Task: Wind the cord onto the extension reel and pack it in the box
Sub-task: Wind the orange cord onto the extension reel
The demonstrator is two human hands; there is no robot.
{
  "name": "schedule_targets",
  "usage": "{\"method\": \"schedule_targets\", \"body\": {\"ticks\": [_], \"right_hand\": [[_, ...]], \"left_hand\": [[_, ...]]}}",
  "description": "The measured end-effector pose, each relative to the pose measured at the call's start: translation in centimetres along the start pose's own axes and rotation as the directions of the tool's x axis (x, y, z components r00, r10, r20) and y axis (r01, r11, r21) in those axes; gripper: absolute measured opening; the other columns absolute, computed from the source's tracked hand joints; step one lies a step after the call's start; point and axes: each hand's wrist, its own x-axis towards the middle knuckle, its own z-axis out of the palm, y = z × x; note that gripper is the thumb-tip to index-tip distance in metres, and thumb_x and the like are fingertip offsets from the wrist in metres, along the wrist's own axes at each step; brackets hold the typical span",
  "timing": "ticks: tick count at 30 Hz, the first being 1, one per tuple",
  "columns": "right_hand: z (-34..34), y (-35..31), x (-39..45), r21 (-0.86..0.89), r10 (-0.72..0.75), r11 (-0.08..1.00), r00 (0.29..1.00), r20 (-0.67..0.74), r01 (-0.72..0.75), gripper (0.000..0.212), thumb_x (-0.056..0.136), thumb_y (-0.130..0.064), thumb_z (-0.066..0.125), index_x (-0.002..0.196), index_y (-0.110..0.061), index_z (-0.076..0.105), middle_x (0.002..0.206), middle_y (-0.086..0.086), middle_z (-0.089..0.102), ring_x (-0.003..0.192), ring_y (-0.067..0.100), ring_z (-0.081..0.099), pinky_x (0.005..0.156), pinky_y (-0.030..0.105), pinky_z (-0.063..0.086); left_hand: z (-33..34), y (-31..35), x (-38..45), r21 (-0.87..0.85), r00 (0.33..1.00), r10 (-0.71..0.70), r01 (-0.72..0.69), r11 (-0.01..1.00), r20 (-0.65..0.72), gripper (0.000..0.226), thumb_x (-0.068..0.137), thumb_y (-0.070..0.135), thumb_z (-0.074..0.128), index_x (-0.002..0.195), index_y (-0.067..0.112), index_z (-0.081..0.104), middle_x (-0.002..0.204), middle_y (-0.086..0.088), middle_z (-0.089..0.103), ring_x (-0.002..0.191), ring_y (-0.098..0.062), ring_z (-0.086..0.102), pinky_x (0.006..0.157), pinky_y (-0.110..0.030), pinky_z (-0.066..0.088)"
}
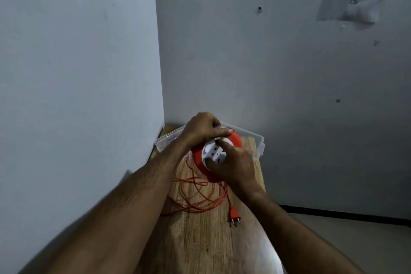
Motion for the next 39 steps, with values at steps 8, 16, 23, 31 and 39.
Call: {"method": "schedule_targets", "body": {"ticks": [8,16,23,31,39], "right_hand": [[3.2,-3.6,0.8,0.740,0.935,0.123,0.327,0.137,-0.661,0.066,0.069,-0.044,0.091,0.120,-0.014,0.063,0.111,0.004,0.071,0.096,0.022,0.072,0.074,0.038,0.065],[1.7,-3.4,0.6,0.739,0.842,0.263,0.522,0.139,-0.621,0.026,0.083,-0.012,0.079,0.097,-0.015,0.057,0.095,0.008,0.071,0.074,0.021,0.075,0.069,0.045,0.065],[-0.6,1.3,-1.0,-0.298,-0.425,0.810,0.856,0.295,0.505,0.052,0.082,-0.024,0.078,0.131,-0.025,0.061,0.137,0.012,0.051,0.132,0.030,0.047,0.109,0.055,0.040],[-1.3,1.4,0.3,-0.449,-0.458,0.656,0.792,0.403,0.607,0.062,0.079,-0.039,0.083,0.134,-0.025,0.059,0.140,0.017,0.046,0.129,0.036,0.050,0.108,0.060,0.038],[-0.2,0.6,0.4,-0.246,-0.263,0.930,0.961,0.081,0.275,0.062,0.067,-0.039,0.087,0.122,-0.016,0.069,0.089,0.012,0.076,0.071,0.026,0.073,0.062,0.031,0.056]], "left_hand": [[1.1,0.6,0.0,0.107,0.990,0.085,-0.073,0.992,-0.116,0.053,0.080,0.067,0.071,0.085,0.014,0.079,0.081,0.002,0.070,0.071,-0.013,0.062,0.065,-0.033,0.053],[0.3,-1.0,0.1,0.039,0.997,0.025,-0.022,0.999,-0.074,0.050,0.081,0.063,0.073,0.085,0.013,0.081,0.074,0.004,0.068,0.067,-0.007,0.061,0.064,-0.030,0.050],[-0.4,-1.4,0.2,-0.035,1.000,0.001,0.000,0.999,0.012,0.048,0.084,0.058,0.075,0.094,0.011,0.082,0.086,-0.002,0.077,0.073,-0.010,0.068,0.068,-0.031,0.056],[0.0,-0.4,0.3,-0.050,0.996,0.004,0.000,0.999,0.088,0.045,0.080,0.059,0.077,0.082,0.014,0.080,0.074,0.001,0.073,0.068,-0.012,0.070,0.063,-0.035,0.056],[0.0,-0.1,0.3,0.021,1.000,0.007,-0.007,1.000,-0.014,0.051,0.078,0.066,0.075,0.088,0.016,0.081,0.080,0.008,0.070,0.073,-0.007,0.065,0.069,-0.033,0.057]]}}
